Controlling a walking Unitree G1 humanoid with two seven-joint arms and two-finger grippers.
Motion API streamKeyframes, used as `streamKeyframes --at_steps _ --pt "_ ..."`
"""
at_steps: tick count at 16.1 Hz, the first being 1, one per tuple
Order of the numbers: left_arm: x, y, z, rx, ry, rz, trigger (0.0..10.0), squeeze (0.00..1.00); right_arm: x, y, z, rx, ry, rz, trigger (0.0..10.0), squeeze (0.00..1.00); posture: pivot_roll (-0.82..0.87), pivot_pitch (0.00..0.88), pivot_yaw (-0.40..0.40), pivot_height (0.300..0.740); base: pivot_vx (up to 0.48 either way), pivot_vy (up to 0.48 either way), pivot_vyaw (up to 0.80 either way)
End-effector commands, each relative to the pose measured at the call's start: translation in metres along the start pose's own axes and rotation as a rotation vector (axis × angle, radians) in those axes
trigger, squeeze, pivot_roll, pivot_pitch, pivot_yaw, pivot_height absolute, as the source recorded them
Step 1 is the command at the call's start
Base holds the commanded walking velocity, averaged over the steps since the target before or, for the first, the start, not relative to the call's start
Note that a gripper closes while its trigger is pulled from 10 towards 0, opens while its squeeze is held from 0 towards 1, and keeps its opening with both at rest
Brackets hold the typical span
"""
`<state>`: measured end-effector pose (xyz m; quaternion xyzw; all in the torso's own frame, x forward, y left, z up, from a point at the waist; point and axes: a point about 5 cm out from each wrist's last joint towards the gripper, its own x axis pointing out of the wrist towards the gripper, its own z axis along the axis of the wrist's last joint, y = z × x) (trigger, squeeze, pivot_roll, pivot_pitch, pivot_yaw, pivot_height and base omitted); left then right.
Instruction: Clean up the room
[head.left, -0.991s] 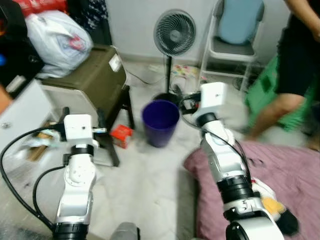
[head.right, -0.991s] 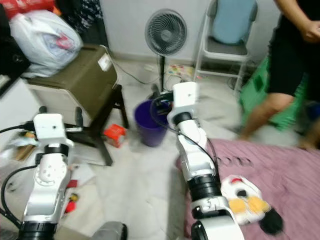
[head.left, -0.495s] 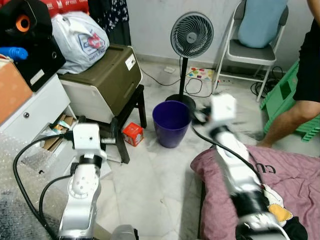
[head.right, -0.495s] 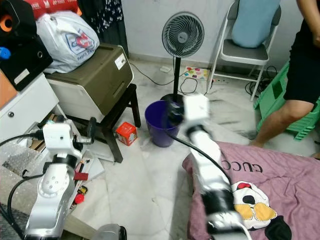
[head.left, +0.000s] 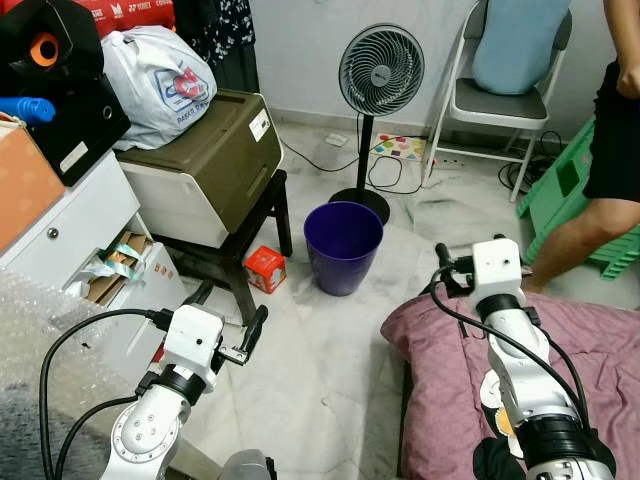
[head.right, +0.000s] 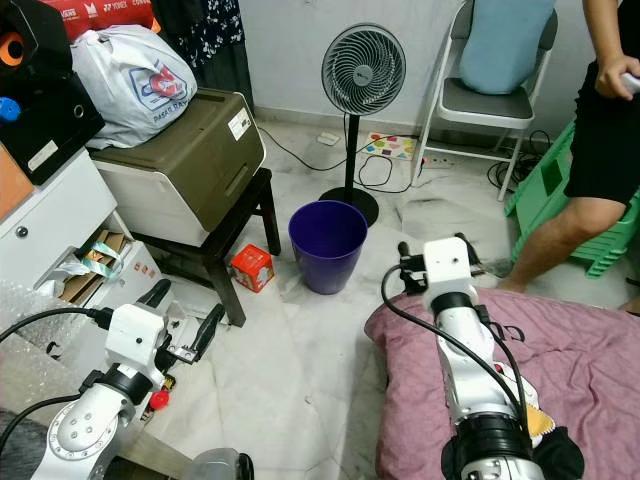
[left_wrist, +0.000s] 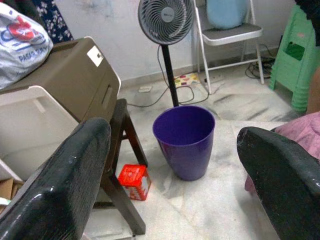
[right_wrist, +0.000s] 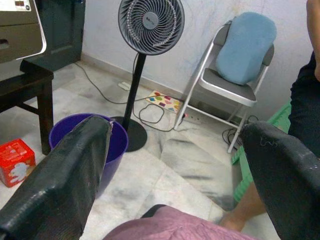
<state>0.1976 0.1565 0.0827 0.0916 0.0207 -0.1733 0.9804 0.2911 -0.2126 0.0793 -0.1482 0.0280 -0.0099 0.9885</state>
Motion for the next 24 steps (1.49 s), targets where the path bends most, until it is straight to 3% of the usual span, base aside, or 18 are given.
streamKeyframes --at_steps 1,3,5,9,12,15,18,21,24 --pt "0.001 0.002 0.008 0.015 -0.038 -0.002 10.0 0.0 0.0 0.004 0.008 0.011 -0.031 0.018 10.0 0.0 0.04 0.0 -0.004 0.74 0.0 0.0 0.0" --pt "-0.009 0.003 0.005 0.011 -0.024 0.006 10.0 0.0 -0.009 0.015 0.01 -0.004 -0.063 0.079 10.0 0.0 0.04 0.0 -0.007 0.74 0.0 0.0 0.0" --pt "-0.025 0.007 -0.008 0.026 0.033 -0.002 10.0 0.0 -0.018 0.012 -0.003 -0.031 -0.034 0.08 10.0 0.0 0.05 0.0 -0.013 0.74 0.0 0.0 0.0" --pt "-0.062 0.018 -0.035 0.07 0.162 0.004 10.0 0.0 -0.036 -0.02 -0.041 -0.115 0.104 -0.007 10.0 0.0 0.06 0.0 -0.016 0.74 0.0 0.0 0.0" --pt "-0.082 0.021 -0.056 0.051 0.236 0.021 10.0 0.0 -0.053 -0.041 -0.075 -0.152 0.256 -0.066 10.0 0.0 0.06 0.0 -0.018 0.74 0.0 0.0 0.0" --pt "-0.097 0.023 -0.066 0.052 0.28 0.006 10.0 0.0 -0.062 -0.046 -0.089 -0.184 0.307 -0.055 10.0 0.0 0.06 0.0 -0.02 0.74 0.0 0.0 0.0" --pt "-0.126 0.034 -0.089 0.077 0.385 -0.003 10.0 0.0 -0.072 -0.046 -0.106 -0.189 0.375 -0.036 10.0 0.0 0.06 0.0 -0.016 0.74 0.0 0.0 0.0" --pt "-0.135 0.04 -0.104 0.091 0.443 0.0 10.0 0.0 -0.079 -0.042 -0.116 -0.19 0.422 -0.007 10.0 0.0 0.06 0.0 -0.018 0.74 0.0 0.0 0.0" --pt "-0.15 0.036 -0.122 0.096 0.515 -0.045 10.0 0.0 -0.083 -0.041 -0.122 -0.188 0.442 0.013 10.0 0.0 0.06 0.0 -0.015 0.74 0.0 0.0 0.0"
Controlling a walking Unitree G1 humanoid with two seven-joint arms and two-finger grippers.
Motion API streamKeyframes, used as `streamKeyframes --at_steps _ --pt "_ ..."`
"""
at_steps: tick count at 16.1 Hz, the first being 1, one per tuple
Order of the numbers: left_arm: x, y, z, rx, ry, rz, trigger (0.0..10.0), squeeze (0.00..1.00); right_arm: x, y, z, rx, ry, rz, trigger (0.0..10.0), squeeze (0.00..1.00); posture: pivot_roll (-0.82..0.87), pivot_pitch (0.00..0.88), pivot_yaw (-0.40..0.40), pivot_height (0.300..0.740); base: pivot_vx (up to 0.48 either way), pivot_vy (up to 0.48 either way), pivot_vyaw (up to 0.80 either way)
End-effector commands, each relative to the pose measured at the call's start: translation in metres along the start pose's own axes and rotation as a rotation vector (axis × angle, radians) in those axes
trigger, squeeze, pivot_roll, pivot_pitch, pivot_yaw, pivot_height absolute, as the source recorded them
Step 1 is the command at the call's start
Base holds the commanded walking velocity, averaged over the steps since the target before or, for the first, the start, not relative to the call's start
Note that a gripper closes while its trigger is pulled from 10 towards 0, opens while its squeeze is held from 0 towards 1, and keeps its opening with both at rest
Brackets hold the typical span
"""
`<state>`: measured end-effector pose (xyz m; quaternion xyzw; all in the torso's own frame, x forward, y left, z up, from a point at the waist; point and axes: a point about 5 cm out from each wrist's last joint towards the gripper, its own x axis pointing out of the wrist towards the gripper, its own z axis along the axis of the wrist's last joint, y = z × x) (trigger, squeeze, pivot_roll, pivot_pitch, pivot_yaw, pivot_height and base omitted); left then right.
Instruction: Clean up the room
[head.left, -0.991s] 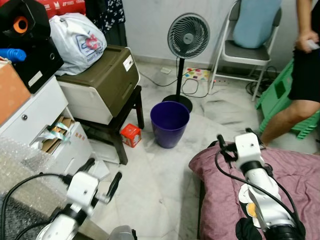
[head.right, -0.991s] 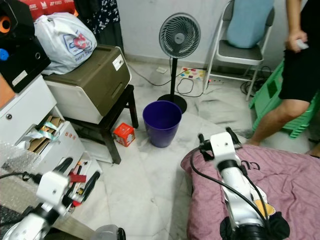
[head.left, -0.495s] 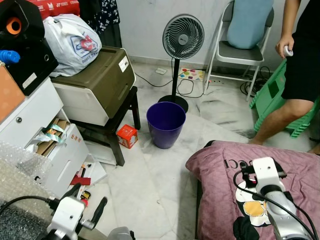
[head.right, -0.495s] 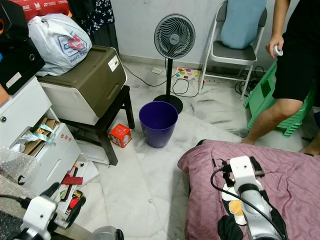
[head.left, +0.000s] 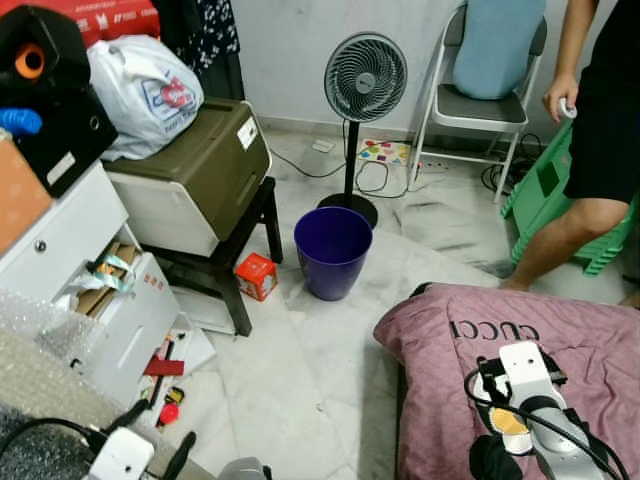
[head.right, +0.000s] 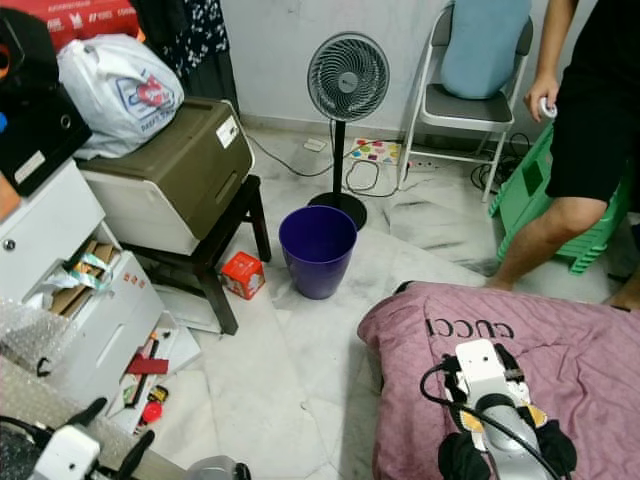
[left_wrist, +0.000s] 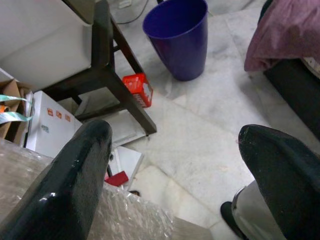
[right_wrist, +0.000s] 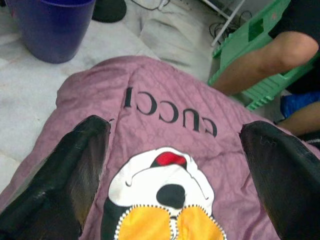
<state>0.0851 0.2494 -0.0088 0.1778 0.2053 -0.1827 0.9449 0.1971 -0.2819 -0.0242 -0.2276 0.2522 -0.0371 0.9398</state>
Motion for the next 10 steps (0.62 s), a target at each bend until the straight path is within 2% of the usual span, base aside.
streamKeyframes --at_steps 1,3,6,8,10 --pt "-0.016 0.0 -0.026 -0.022 0.141 -0.003 10.0 0.0 0.001 -0.005 0.002 -0.016 -0.011 0.001 10.0 0.0 0.06 0.0 -0.015 0.74 0.0 0.0 0.0" --pt "-0.023 -0.007 -0.035 0.008 0.174 -0.067 10.0 0.0 0.0 -0.005 -0.002 -0.024 -0.003 0.015 10.0 0.0 0.05 0.0 -0.017 0.74 0.0 0.0 0.0" --pt "-0.034 -0.02 -0.046 0.01 0.207 -0.198 10.0 0.0 -0.001 0.002 -0.006 -0.02 0.012 0.067 10.0 0.0 0.06 0.0 -0.019 0.74 0.0 0.0 0.0" --pt "-0.038 -0.029 -0.059 -0.007 0.287 -0.273 10.0 0.0 -0.001 0.007 -0.006 -0.02 0.021 0.109 10.0 0.0 0.06 0.0 -0.021 0.74 0.0 0.0 0.0" --pt "-0.041 -0.03 -0.07 0.01 0.35 -0.287 10.0 0.0 0.0 0.011 -0.004 -0.036 0.008 0.129 10.0 0.0 0.05 0.0 -0.022 0.74 0.0 0.0 0.0"
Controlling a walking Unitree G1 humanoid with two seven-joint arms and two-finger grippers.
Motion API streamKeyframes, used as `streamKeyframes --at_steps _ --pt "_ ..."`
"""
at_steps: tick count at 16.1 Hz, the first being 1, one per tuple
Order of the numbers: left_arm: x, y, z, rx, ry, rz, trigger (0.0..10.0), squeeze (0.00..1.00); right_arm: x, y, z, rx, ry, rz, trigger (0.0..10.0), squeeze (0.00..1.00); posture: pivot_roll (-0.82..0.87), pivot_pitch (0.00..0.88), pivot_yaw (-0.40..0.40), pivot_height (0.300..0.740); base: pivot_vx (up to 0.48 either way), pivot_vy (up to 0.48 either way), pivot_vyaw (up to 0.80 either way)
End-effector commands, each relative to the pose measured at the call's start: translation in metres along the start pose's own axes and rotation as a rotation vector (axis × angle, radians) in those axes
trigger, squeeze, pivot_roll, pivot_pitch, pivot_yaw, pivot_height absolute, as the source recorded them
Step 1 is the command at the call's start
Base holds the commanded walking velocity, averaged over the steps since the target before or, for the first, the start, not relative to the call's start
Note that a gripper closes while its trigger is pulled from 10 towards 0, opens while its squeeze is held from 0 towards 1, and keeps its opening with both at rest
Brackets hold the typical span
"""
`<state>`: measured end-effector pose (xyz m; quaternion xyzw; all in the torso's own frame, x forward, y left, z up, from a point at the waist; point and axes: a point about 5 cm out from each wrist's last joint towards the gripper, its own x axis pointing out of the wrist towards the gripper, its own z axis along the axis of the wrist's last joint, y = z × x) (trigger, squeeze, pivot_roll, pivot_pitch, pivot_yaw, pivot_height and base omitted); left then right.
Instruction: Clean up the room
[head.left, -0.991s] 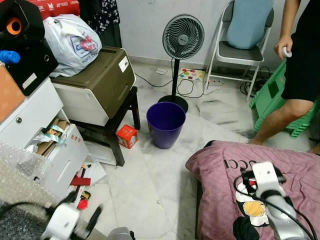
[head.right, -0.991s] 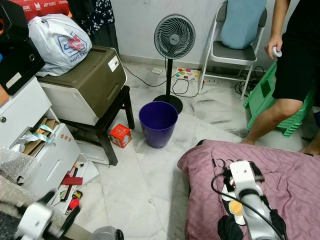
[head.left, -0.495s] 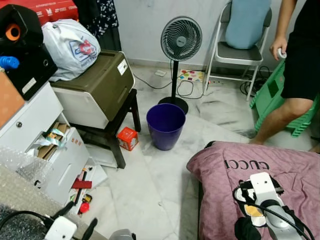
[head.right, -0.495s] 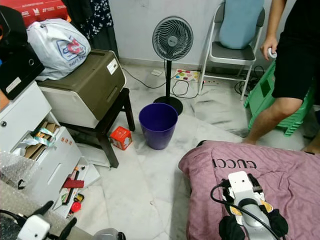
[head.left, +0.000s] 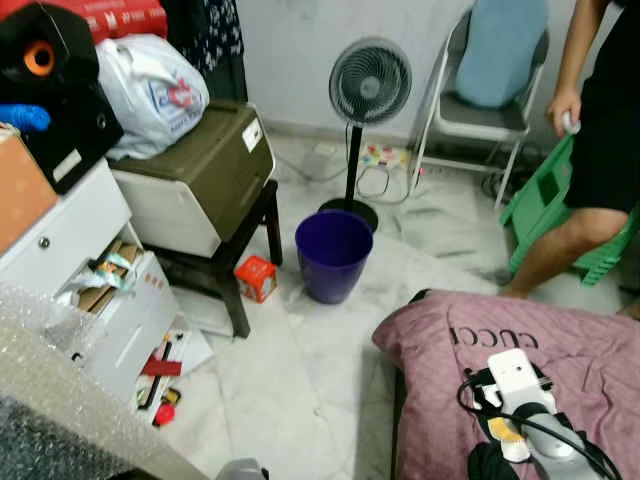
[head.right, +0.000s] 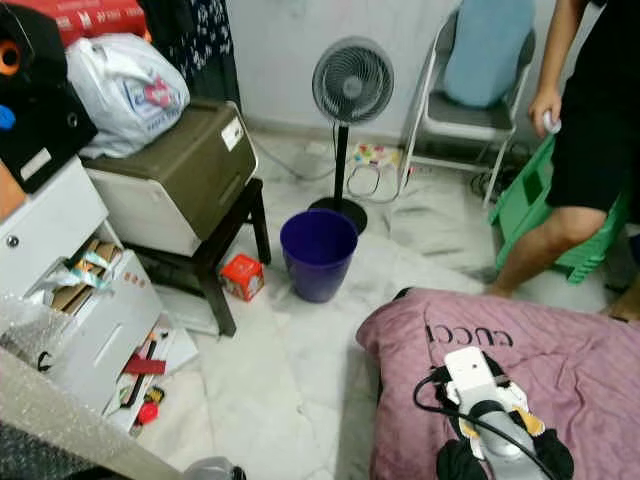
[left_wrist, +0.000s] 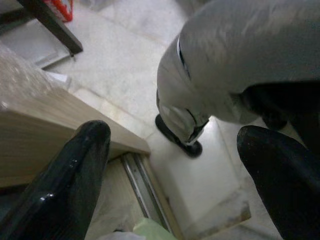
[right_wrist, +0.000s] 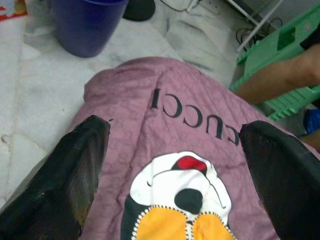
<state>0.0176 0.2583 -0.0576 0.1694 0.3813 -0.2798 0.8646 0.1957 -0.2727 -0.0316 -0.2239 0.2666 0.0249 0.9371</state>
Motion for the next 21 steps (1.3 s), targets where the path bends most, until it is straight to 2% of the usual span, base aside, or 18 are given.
streamKeyframes --at_steps 1,2,3,5,6,7,8,9,11,14,17,19,21 --pt "-0.003 0.003 -0.005 0.023 0.035 -0.002 10.0 0.0 0.0 -0.001 -0.002 -0.008 0.008 0.004 10.0 0.0 0.05 0.0 -0.022 0.74 0.0 0.0 0.0" --pt "-0.003 0.007 -0.011 0.035 0.086 0.021 10.0 0.0 0.0 0.0 -0.001 -0.008 0.009 0.004 10.0 0.0 0.05 0.0 -0.022 0.74 0.0 0.0 0.0" --pt "-0.001 0.019 -0.017 0.032 0.167 0.094 10.0 0.0 0.001 0.0 -0.001 -0.012 0.013 0.004 10.0 0.0 0.05 0.0 -0.021 0.74 0.0 0.0 0.0" --pt "0.003 0.041 -0.019 -0.047 0.227 0.263 10.0 0.0 0.003 0.0 -0.001 -0.016 0.033 -0.013 10.0 0.0 0.04 0.0 -0.019 0.74 0.0 0.0 0.0" --pt "0.004 0.044 -0.019 -0.054 0.24 0.285 10.0 0.0 0.004 -0.001 -0.001 -0.005 0.039 -0.022 10.0 0.0 0.04 0.0 -0.018 0.74 0.0 0.0 0.0" --pt "0.01 0.059 -0.016 -0.155 0.257 0.405 10.0 0.0 0.009 -0.004 0.002 0.063 0.066 -0.069 10.0 0.0 0.04 0.0 -0.014 0.74 0.0 0.0 0.48" --pt "0.015 0.069 -0.01 -0.26 0.228 0.488 10.0 0.0 0.014 -0.006 0.005 0.101 0.086 -0.098 10.0 0.0 0.03 0.0 -0.014 0.74 0.0 0.0 0.79" --pt "0.021 0.074 -0.004 -0.292 0.215 0.519 10.0 0.0 0.016 -0.006 0.007 0.123 0.097 -0.112 10.0 0.0 0.03 0.0 -0.013 0.74 0.0 0.0 0.79" --pt "0.032 0.076 0.004 -0.289 0.214 0.516 10.0 0.0 0.019 -0.004 0.009 0.131 0.106 -0.111 10.0 0.0 0.03 0.0 -0.013 0.74 0.0 0.0 0.79" --pt "0.043 0.07 0.01 -0.267 0.213 0.486 10.0 0.0 0.013 -0.003 -0.004 0.126 0.179 -0.114 10.0 0.0 0.03 0.0 -0.007 0.74 0.0 0.0 0.78" --pt "0.043 0.069 0.009 -0.237 0.239 0.477 10.0 0.0 0.005 0.0 -0.017 0.107 0.214 -0.096 10.0 0.0 0.02 0.0 -0.001 0.74 0.0 0.0 0.78" --pt "0.04 0.068 0.005 -0.23 0.259 0.48 10.0 0.0 0.005 0.001 -0.018 0.11 0.221 -0.092 10.0 0.0 0.02 0.0 0.0 0.74 0.0 0.0 0.77" --pt "0.038 0.066 0.0 -0.253 0.298 0.496 10.0 0.0 0.005 0.002 -0.019 0.112 0.23 -0.088 10.0 0.0 0.02 0.0 0.001 0.74 0.0 0.0 0.77"
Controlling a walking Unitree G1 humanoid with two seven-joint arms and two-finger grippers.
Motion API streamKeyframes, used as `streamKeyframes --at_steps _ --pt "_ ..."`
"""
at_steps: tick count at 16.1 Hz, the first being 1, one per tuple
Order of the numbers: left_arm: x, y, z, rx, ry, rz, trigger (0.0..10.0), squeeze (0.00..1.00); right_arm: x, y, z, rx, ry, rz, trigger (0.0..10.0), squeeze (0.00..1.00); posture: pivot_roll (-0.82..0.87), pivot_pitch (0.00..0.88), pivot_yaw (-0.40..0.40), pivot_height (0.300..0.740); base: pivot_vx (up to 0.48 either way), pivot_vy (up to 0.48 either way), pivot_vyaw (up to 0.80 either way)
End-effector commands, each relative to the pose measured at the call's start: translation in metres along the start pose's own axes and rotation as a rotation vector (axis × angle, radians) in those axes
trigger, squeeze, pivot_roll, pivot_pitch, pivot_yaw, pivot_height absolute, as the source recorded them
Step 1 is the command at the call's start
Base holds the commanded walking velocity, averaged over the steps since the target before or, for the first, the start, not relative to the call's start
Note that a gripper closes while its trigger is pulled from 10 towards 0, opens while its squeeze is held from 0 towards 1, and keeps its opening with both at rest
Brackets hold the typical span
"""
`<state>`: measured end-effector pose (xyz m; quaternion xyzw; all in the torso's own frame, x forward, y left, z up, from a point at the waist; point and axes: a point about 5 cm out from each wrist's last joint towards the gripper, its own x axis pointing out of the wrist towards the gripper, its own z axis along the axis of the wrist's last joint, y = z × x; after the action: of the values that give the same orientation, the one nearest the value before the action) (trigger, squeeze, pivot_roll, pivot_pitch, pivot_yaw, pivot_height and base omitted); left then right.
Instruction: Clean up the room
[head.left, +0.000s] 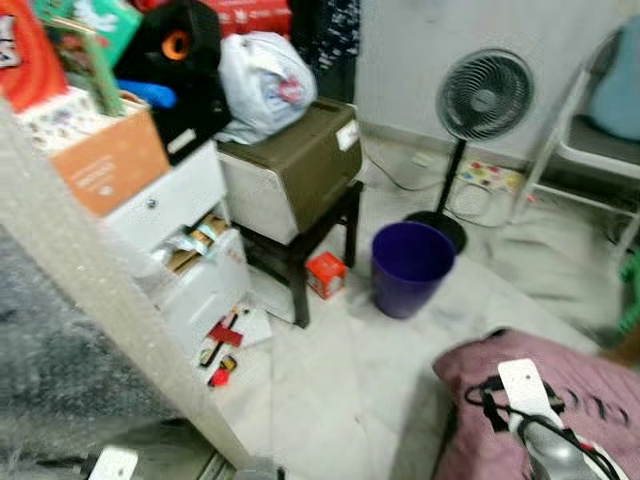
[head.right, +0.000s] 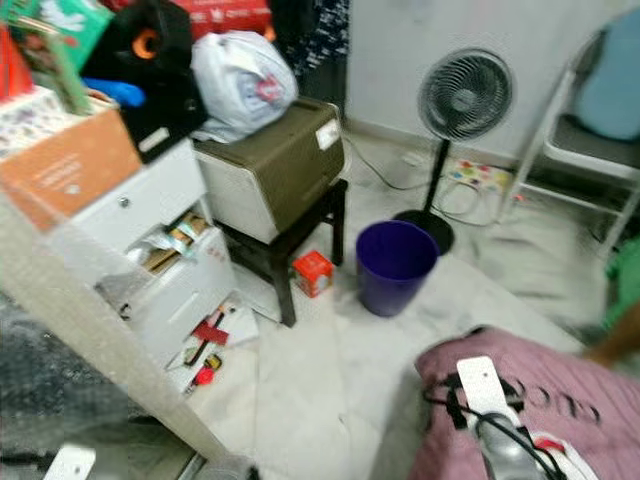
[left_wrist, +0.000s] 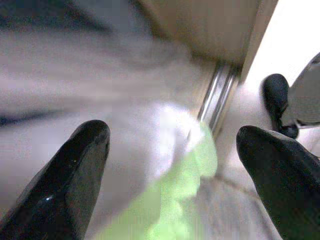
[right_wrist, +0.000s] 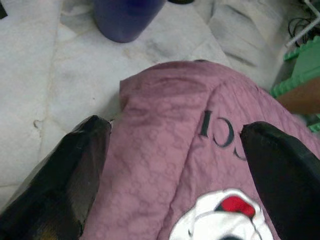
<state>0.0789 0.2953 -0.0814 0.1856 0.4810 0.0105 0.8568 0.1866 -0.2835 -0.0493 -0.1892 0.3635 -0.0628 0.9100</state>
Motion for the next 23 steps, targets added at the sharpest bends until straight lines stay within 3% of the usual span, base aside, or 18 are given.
streamKeyframes --at_steps 1,6,12,16,20,22,23 --pt "0.0 0.002 -0.001 -0.022 0.013 0.024 10.0 0.0 0.002 0.004 0.003 0.005 0.001 0.016 10.0 0.0 0.02 0.0 0.001 0.74 0.0 0.0 0.77" --pt "0.002 0.004 0.001 -0.092 0.027 0.055 10.0 0.0 0.002 0.002 0.003 -0.021 0.011 0.021 10.0 0.0 0.02 0.0 0.0 0.74 0.0 0.0 0.77" --pt "0.002 0.001 -0.004 -0.101 0.063 0.039 10.0 0.0 0.0 0.0 -0.004 -0.036 0.034 0.024 10.0 0.0 0.02 0.0 0.003 0.74 0.0 0.0 0.77" --pt "0.002 0.0 -0.006 -0.234 0.088 0.073 10.0 0.0 0.001 -0.001 -0.003 -0.024 0.043 0.019 10.0 0.0 0.02 0.0 0.011 0.74 0.0 0.0 0.75" --pt "0.009 -0.006 0.005 -0.262 0.119 0.072 10.0 0.0 0.003 0.003 -0.001 -0.025 0.073 0.04 10.0 0.0 0.02 0.0 0.014 0.74 0.0 0.0 0.64" --pt "0.014 -0.01 0.012 -0.266 0.146 0.083 10.0 0.0 0.003 0.008 -0.003 0.035 0.108 0.051 10.0 0.0 0.02 0.0 0.017 0.74 0.0 0.0 0.42" --pt "0.017 -0.012 0.02 -0.301 0.142 0.093 10.0 0.0 0.002 0.012 -0.008 0.123 0.152 0.044 10.0 0.0 0.02 0.0 0.018 0.74 0.0 0.0 0.0"
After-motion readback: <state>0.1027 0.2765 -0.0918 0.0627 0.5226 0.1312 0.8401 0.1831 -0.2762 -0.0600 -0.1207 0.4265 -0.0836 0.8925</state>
